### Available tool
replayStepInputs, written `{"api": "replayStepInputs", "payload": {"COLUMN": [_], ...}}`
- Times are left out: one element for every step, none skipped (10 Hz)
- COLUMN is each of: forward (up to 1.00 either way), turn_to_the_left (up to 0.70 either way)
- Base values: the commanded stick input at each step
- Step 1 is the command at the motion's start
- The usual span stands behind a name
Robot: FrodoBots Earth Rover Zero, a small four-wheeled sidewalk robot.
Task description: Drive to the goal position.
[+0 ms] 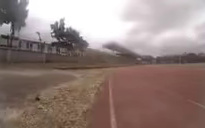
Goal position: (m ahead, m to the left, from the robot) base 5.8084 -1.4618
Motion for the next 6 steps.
{"api": "replayStepInputs", "payload": {"forward": [0.7,0.7,0.7,0.7,0.7,0.7], "turn_to_the_left": [0.0,0.0,0.0,0.0,0.0,0.0]}}
